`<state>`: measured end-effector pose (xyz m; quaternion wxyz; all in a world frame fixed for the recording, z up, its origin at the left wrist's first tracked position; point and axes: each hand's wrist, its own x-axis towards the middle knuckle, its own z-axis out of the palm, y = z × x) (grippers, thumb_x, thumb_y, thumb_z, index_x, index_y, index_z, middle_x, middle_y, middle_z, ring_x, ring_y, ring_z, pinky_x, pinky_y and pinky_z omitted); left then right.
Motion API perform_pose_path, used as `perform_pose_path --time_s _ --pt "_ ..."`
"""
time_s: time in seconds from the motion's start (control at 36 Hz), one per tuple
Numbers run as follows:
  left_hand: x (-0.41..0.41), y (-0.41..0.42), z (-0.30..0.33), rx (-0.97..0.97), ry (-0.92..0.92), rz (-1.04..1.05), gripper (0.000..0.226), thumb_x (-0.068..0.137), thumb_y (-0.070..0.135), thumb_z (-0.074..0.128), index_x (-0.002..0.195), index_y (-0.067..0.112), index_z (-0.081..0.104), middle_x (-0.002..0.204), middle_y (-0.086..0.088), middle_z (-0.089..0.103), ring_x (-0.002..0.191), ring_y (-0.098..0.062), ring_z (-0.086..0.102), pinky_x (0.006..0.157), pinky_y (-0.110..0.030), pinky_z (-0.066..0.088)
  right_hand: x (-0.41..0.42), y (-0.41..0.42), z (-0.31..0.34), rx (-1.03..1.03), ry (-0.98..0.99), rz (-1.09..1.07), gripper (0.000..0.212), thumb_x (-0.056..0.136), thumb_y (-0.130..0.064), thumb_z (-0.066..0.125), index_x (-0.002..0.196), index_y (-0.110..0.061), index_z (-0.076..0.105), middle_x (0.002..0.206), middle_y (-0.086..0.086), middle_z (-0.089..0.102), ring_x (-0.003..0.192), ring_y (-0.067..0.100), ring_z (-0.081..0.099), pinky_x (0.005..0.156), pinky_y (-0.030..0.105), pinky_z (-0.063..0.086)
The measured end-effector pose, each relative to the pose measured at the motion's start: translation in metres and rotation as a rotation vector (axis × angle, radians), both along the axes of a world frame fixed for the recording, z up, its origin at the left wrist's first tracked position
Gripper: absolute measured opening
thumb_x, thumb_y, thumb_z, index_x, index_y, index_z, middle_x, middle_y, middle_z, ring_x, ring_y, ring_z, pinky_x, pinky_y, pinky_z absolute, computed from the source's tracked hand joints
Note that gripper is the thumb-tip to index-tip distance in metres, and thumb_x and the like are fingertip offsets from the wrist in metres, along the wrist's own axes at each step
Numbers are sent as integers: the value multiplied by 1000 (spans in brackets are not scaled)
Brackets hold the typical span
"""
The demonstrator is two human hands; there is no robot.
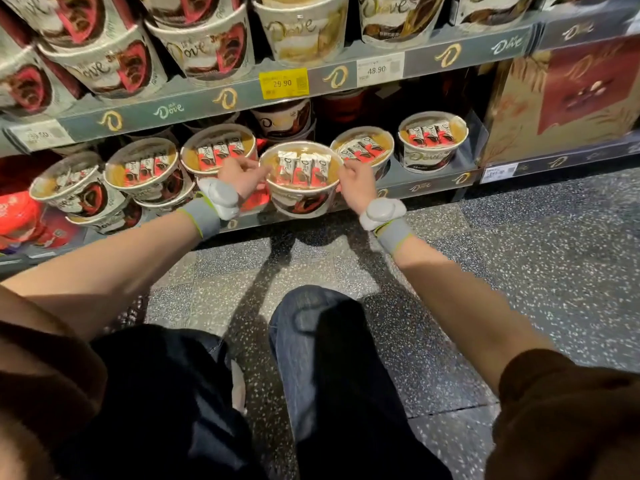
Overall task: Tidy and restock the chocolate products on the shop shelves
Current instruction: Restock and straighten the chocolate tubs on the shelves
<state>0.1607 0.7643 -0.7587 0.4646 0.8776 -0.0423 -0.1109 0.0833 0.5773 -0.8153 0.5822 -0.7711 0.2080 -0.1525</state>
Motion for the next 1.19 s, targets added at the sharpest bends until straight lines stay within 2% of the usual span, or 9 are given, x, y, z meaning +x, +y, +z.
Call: perform_pose_path --time_s 0.19,0.39,0.44,0.56,0.69,0.83,0.92,1.06,1.19 --pt "28 -17 9 -32 -70 17 35 93 16 59 59 12 51 29 15 45 30 4 45 38 -8 34 34 -29 25 -44 -26 5 40 89 -2 44 50 -12 39 48 2 40 36 0 37 45 18 27" --pt "48 -18 2 30 -68 12 21 85 29 58 75 15 70 59 -1 60 60 -15 52 68 -27 40 55 -39 35 -72 -3 43 40 94 -6 43 54 -11 41 52 1 42 32 -5 39 40 9 27" --pt "51 -19 -1 175 -141 -30 25 90 33 56 81 13 70 72 -7 58 71 -16 51 66 -25 35 64 -38 28 -71 -23 65 35 93 -8 44 58 -9 43 52 0 40 34 -5 39 42 12 28" --pt "61 -22 -4 338 -224 -60 36 90 39 56 59 21 50 74 -8 50 72 -20 45 64 -28 32 78 -41 14 -62 -51 75 30 92 -17 47 67 -1 53 57 6 43 46 1 38 47 18 31" --pt "69 -22 -3 422 -323 -45 18 87 36 58 78 22 61 81 -5 61 94 -26 65 74 -29 44 95 -44 6 -75 -91 117 35 94 -16 47 75 11 55 61 5 44 52 1 36 50 20 29" --pt "74 -17 -6 444 -307 -17 27 85 31 59 85 7 70 93 -19 68 97 -31 63 71 -33 42 108 -41 0 -84 -75 153 23 97 -8 44 77 -3 53 56 0 39 42 -5 35 47 14 28" --pt "77 -16 -7 417 -301 -8 27 85 32 61 85 8 71 82 -12 64 88 -26 63 65 -27 35 116 -42 -10 -88 -75 136 23 95 -6 43 74 -3 53 56 0 39 42 -4 34 48 18 27" --pt "80 -15 -13 378 -271 -27 32 84 38 67 99 9 72 103 -6 71 97 -19 64 71 -23 39 124 -50 -22 -126 -56 122 26 92 -6 44 70 2 55 56 -1 39 44 -4 33 49 18 26" --pt "76 -14 -16 350 -265 -40 33 84 38 67 92 7 71 81 -1 61 77 -13 54 57 -24 31 121 -51 -17 -156 -16 111 24 93 -9 45 70 -6 50 55 0 33 42 -2 29 49 21 24"
